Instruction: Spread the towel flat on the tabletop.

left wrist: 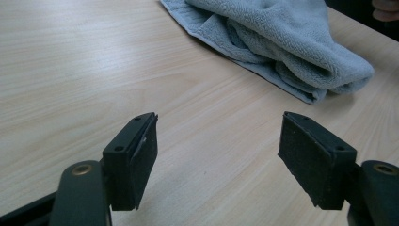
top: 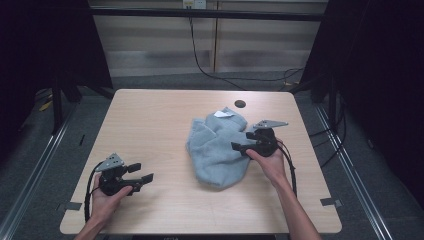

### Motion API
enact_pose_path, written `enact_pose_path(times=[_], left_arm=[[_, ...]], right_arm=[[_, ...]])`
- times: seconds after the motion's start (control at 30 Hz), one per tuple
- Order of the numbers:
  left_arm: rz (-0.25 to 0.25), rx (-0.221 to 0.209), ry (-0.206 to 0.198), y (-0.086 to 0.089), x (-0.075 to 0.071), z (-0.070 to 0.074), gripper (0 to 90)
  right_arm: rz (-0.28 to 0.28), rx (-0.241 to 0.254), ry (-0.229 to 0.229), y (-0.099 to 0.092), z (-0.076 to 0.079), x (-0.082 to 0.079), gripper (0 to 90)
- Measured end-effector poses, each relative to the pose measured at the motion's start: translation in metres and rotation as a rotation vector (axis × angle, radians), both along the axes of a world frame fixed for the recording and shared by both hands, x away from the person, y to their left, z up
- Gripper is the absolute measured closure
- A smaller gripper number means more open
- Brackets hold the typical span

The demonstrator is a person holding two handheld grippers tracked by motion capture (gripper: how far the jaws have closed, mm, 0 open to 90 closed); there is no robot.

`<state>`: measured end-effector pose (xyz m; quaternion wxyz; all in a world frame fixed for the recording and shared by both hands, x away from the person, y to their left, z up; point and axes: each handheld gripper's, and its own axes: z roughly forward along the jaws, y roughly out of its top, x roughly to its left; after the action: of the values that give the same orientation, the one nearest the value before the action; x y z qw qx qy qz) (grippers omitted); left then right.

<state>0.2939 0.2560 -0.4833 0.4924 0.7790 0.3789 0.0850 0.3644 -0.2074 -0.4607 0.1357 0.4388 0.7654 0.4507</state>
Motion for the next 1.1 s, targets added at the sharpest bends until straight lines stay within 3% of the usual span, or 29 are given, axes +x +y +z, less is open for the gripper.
enact_pose_path(times=[0.1,0.17,0.23,0.33,0.47,0.8,1.1], left_arm=[[0.003,-0.001,0.0,0.001,0.0,0.0,28.3],[0.003,0.001,-0.003,0.001,-0.001,0.001,28.3],[0.007,-0.001,-0.005,0.002,0.0,0.001,28.3],[0.006,0.002,0.001,0.001,0.001,0.0,28.3],[-0.003,0.007,0.0,-0.002,0.0,-0.001,28.4],[-0.006,-0.007,0.012,-0.009,0.004,-0.001,28.8],[-0.065,-0.036,0.004,-0.018,0.002,0.007,30.0]], right_arm=[[0.019,-0.029,0.063,0.006,-0.022,0.008,16.4],[0.032,-0.036,0.088,0.012,-0.035,0.007,25.7],[0.013,-0.054,0.066,0.017,-0.046,0.003,32.1],[0.014,-0.077,0.051,0.017,-0.046,-0.003,49.0],[0.042,-0.107,0.046,0.021,-0.046,-0.012,55.1],[0.184,-0.085,0.037,0.049,-0.047,-0.038,57.3],[0.346,-0.053,0.057,0.065,-0.046,-0.072,56.8]])
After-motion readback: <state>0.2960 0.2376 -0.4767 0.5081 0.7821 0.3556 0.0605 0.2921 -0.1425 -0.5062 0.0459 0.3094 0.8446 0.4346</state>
